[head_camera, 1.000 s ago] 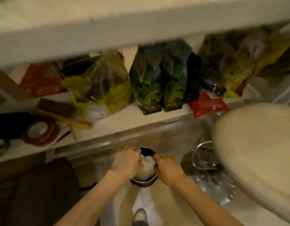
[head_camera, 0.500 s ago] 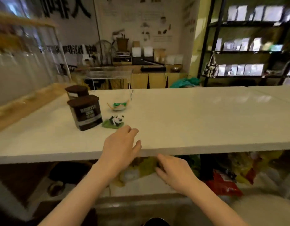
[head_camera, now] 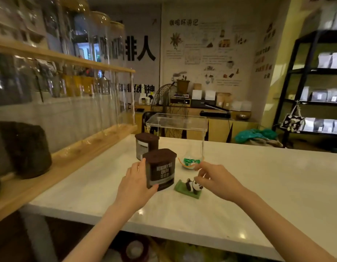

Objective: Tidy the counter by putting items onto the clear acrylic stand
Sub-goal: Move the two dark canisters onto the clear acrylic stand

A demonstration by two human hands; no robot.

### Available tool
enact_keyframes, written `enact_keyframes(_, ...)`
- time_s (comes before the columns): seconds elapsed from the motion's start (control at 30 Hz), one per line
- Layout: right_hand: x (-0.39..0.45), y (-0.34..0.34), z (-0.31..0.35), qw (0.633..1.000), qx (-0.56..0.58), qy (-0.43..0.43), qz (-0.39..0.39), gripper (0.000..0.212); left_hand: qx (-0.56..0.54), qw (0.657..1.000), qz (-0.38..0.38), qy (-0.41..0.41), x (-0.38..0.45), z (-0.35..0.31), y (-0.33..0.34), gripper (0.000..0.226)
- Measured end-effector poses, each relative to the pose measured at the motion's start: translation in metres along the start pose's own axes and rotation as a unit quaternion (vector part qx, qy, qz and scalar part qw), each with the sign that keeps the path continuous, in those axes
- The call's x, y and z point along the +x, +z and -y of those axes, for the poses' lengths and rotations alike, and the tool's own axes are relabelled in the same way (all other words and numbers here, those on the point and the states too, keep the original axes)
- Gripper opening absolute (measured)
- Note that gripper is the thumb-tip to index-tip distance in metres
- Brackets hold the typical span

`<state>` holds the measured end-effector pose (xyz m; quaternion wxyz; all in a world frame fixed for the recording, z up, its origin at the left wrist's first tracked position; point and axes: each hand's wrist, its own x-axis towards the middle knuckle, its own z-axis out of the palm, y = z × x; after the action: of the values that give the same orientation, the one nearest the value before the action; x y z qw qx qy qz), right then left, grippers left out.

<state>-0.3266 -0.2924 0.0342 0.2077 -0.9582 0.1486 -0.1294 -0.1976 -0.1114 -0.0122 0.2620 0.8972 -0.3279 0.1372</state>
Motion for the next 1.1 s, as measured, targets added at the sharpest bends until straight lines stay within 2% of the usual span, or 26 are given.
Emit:
enact_keyframes(0.1,0.036,0.015,0.005,0.999,0.027,0.007,0.024,0.04,-0.093,0.992,0.063,-0.053,0.013,0.015,0.007,0.095)
enact_keyframes(0.23,0.074,0.033,0.007,0.996,0.059,0.038,0.054,0.052,-0.179,0.974,0.12,-0.061,0.032,0.027,0.012,0.092)
enact_keyframes(0.33,0.091,0.042,0.007,0.992,0.073,0.06,0.08,0.057,-0.174,0.968,0.169,-0.072,0.047,0.039,0.016,0.099)
enact_keyframes(0.47,0.105,0.047,0.008,0.99,0.079,0.055,0.099,0.057,-0.158,0.961,0.219,-0.056,0.059,0.049,0.02,0.089)
enact_keyframes(0.9,0.127,0.032,0.012,0.985,0.101,0.038,0.135,0.042,-0.254,0.947,0.189,-0.044,0.076,0.055,0.025,0.068)
enact_keyframes(1.1,0.154,0.009,0.016,0.983,0.161,0.004,0.087,0.043,-0.298,0.945,0.132,-0.039,0.105,0.048,0.005,0.068)
